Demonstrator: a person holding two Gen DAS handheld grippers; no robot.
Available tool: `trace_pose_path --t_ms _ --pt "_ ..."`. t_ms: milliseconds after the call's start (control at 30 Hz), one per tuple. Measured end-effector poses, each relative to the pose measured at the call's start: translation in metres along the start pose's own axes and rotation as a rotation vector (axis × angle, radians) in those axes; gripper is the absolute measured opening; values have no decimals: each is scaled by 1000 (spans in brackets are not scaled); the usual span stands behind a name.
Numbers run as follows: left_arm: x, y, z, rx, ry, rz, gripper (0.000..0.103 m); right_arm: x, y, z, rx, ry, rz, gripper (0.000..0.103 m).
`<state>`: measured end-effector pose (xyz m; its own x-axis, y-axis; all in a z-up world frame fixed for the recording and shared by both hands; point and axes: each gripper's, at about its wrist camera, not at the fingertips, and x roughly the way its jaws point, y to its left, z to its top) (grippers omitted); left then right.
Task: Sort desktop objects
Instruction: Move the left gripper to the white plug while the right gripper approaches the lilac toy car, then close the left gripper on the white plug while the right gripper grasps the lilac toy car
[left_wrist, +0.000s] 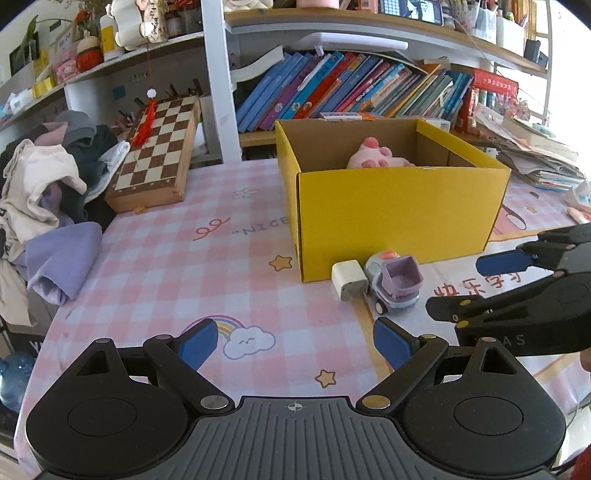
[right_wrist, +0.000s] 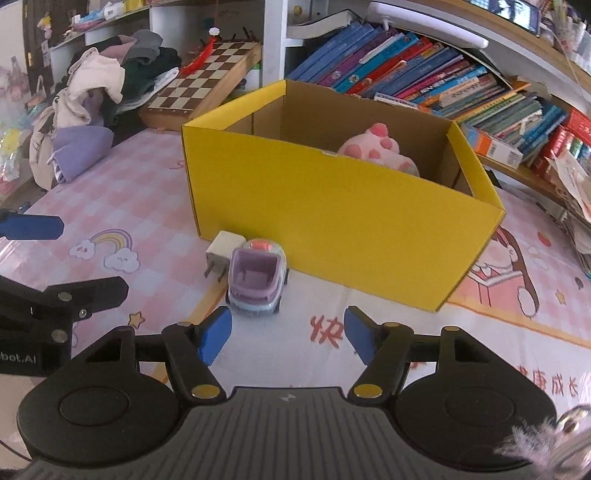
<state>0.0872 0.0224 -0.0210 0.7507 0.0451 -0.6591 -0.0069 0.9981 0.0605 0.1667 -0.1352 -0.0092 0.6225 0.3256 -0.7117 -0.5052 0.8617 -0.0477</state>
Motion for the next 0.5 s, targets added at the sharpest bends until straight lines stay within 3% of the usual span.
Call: trace_pose_path --t_ms 500 --pt "16 0 11 3 59 51 93 39 0 23 -49 61 111 61"
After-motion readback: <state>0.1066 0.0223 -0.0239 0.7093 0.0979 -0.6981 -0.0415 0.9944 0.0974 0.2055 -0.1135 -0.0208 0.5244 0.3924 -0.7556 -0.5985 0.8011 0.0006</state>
